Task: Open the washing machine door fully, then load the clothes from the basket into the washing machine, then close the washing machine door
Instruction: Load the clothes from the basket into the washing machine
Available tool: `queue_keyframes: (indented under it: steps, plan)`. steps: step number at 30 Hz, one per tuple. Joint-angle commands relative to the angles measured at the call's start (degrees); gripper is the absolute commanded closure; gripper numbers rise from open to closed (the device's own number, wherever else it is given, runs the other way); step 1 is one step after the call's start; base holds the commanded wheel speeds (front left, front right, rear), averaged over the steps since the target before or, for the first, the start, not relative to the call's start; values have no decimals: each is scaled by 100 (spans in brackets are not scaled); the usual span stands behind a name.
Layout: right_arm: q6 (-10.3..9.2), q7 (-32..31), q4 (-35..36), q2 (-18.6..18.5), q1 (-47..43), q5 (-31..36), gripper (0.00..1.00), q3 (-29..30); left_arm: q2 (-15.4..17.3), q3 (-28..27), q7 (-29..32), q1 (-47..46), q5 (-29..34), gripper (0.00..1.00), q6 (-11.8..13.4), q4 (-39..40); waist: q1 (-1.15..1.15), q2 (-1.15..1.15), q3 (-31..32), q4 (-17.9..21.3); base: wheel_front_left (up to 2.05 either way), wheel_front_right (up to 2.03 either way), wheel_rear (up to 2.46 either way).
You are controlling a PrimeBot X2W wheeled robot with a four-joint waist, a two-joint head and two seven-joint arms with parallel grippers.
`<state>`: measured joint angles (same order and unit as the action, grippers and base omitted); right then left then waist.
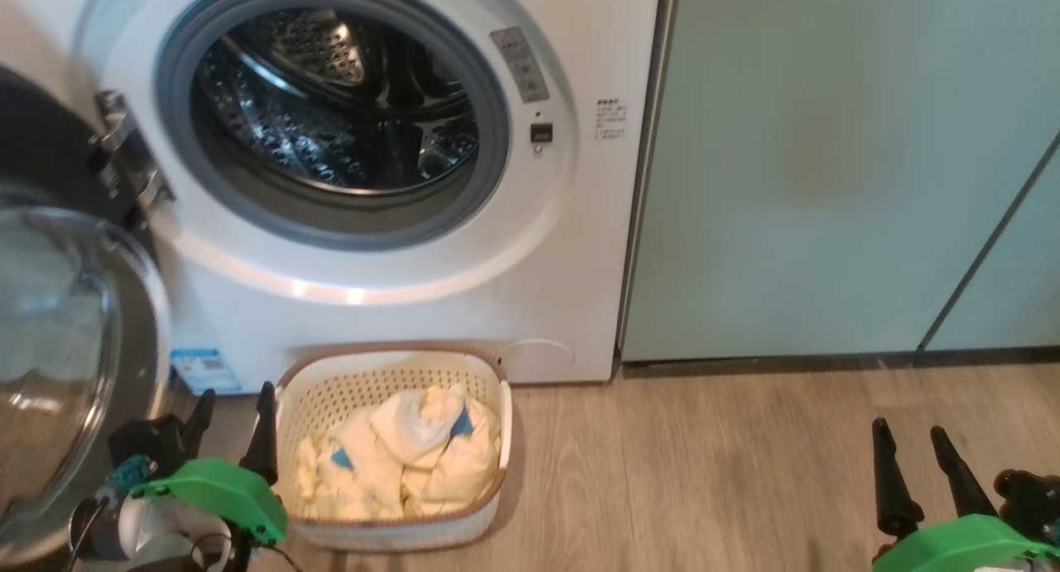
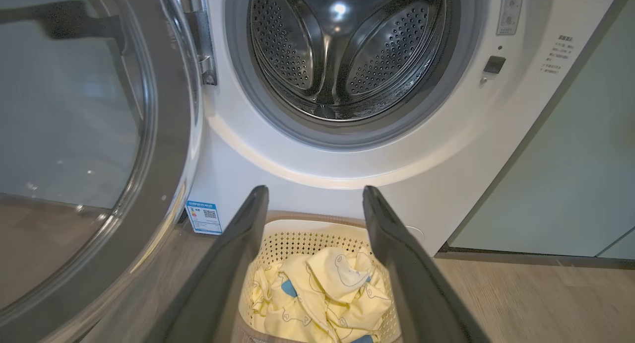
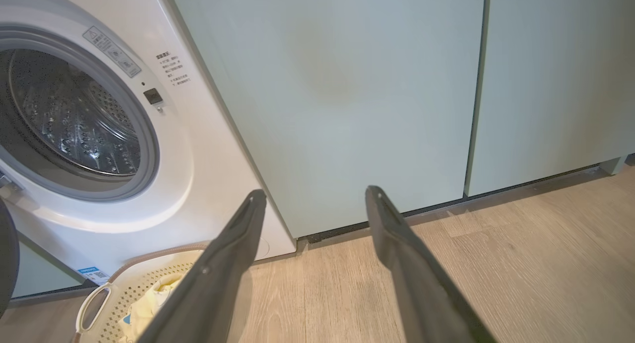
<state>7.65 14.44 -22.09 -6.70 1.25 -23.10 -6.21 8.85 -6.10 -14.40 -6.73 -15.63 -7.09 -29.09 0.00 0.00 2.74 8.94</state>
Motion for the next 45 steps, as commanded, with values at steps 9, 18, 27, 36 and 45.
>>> queue_keyframes:
  steps: [9,18,27,36,45]
  plan:
    - [-16,56,163,-33,183,46,0,-119,101,-285,-60,-357,31,0,-17,256,0,0,-13,-15,205,-162,-43]
    - [-16,56,174,-42,158,50,0,-125,13,-287,-60,-257,111,0,-25,262,0,0,1,-32,75,-75,0]
    - [-16,56,179,-56,145,55,0,-116,-34,-270,-60,-210,128,0,-31,234,0,0,8,-43,1,-1,0]
    - [-16,56,191,-61,145,41,0,-136,-52,-266,-60,-164,160,0,-34,157,0,0,7,-16,0,0,0]
    - [-16,56,214,-75,220,67,0,-186,-122,-148,-60,-147,-14,0,-38,-368,0,0,-131,187,0,0,0]
